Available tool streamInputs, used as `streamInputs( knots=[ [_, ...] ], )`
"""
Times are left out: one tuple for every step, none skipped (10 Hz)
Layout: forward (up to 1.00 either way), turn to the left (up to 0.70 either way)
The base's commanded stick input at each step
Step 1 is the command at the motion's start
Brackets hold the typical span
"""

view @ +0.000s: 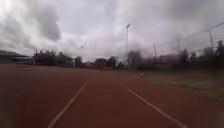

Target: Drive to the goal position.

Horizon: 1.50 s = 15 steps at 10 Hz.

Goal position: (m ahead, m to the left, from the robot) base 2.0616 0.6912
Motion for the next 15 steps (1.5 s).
streamInputs(
  knots=[
    [0.85, 0.0],
    [0.85, 0.0],
    [0.85, 0.0],
    [0.85, 0.0],
    [0.85, 0.0],
    [0.85, 0.0],
    [0.85, 0.0],
    [0.85, 0.0],
    [0.85, 0.0],
    [0.85, 0.0],
    [0.85, 0.0],
    [0.85, 0.0],
    [0.85, 0.0],
    [0.85, 0.0],
    [0.85, 0.0]
  ],
)
